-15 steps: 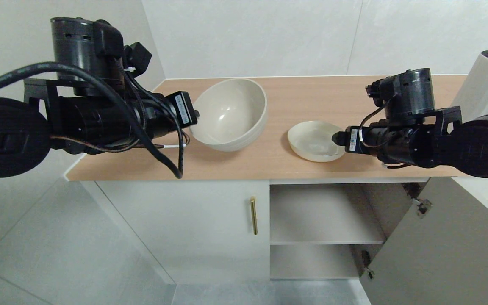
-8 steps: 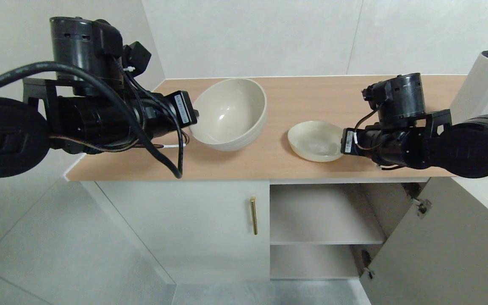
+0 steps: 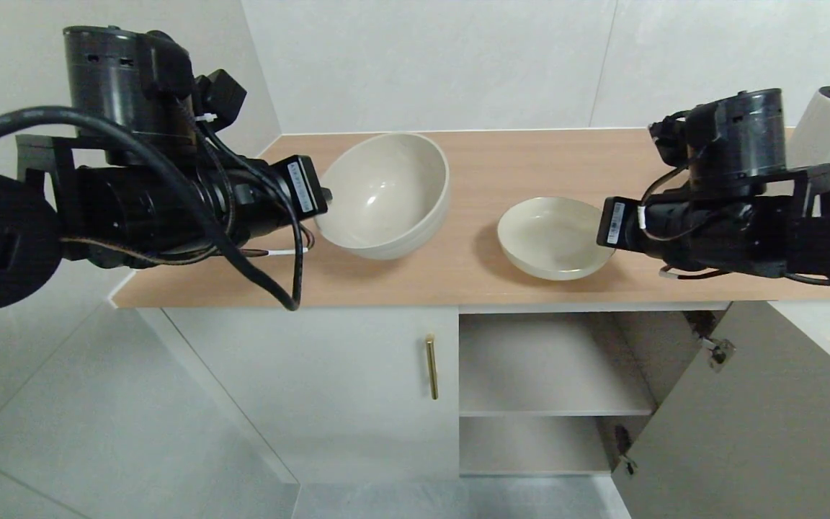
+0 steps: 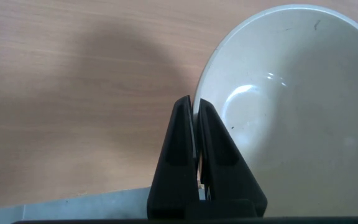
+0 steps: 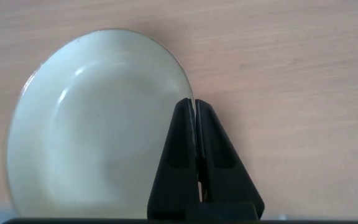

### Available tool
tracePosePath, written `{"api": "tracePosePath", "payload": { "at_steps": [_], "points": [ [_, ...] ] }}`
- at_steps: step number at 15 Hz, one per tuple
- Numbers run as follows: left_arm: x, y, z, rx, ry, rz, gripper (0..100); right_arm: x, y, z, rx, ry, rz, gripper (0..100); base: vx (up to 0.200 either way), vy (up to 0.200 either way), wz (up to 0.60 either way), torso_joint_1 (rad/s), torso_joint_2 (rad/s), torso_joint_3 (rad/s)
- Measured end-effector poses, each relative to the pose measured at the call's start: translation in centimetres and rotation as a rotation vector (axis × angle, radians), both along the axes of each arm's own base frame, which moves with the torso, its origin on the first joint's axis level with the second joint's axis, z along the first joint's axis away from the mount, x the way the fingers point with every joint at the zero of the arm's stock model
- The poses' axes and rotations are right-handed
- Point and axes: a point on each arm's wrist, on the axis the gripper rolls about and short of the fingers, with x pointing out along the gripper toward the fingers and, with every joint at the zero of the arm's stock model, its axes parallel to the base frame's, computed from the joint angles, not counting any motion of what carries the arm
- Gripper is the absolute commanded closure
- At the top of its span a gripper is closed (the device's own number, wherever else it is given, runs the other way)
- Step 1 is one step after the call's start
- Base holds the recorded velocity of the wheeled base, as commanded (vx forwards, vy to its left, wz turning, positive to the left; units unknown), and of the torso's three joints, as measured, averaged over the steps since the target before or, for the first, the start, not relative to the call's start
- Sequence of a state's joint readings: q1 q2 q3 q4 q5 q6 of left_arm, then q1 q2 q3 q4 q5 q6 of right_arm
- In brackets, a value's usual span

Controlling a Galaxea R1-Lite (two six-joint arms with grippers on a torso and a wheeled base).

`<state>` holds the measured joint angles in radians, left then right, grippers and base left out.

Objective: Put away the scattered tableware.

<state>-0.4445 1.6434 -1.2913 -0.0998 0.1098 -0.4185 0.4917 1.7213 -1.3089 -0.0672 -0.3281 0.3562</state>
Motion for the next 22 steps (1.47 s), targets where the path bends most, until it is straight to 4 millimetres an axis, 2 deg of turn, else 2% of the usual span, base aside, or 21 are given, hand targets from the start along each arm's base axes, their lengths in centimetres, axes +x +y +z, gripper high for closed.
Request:
{"api": "tracePosePath", "payload": {
  "at_steps": [4, 6, 10, 12, 16, 20, 22],
  "points": [
    [-2.8, 0.3, -1.3, 0.018, 0.042, -0.031, 100, -3.0, -1.5, 0.8, 0.018, 0.031, 0.041, 100, 0.0, 0.0, 0.0, 0.0, 0.0, 0.0],
    [-4.2, 0.9, -2.1, 0.029, 0.068, -0.036, 100, -4.5, -2.1, 0.5, 0.015, 0.053, 0.054, 100, 0.0, 0.0, 0.0, 0.0, 0.0, 0.0],
    [-7.1, 2.3, -4.2, 0.053, 0.124, -0.045, 100, -8.6, -3.3, -1.9, -0.011, 0.139, 0.123, 100, 0.0, 0.0, 0.0, 0.0, 0.0, 0.0],
    [-8.1, 2.6, -5.5, 0.063, 0.163, -0.05, 100, -9.8, -3.5, -3.3, -0.018, 0.193, 0.178, 100, 0.0, 0.0, 0.0, 0.0, 0.0, 0.0],
    [-8.5, 2.4, -6.1, 0.056, 0.187, -0.06, 100, -10.3, -3.6, -4.8, -0.017, 0.252, 0.248, 100, -0.05, 0.0, 0.0, 0.001, 0.0, 0.001],
    [-8.1, 1.9, -6.8, 0.071, 0.213, -0.072, 100, -9.5, -3.8, -5.5, -0.021, 0.272, 0.227, 100, -0.2, 0.0, 0.0, 0.005, 0.01, 0.001],
    [-8.0, 1.7, -7.0, 0.078, 0.221, -0.074, 100, -9.2, -3.7, -5.8, -0.025, 0.277, 0.217, 100, 0.0, 0.0, 0.0, 0.0, 0.0, 0.0]
  ]
}}
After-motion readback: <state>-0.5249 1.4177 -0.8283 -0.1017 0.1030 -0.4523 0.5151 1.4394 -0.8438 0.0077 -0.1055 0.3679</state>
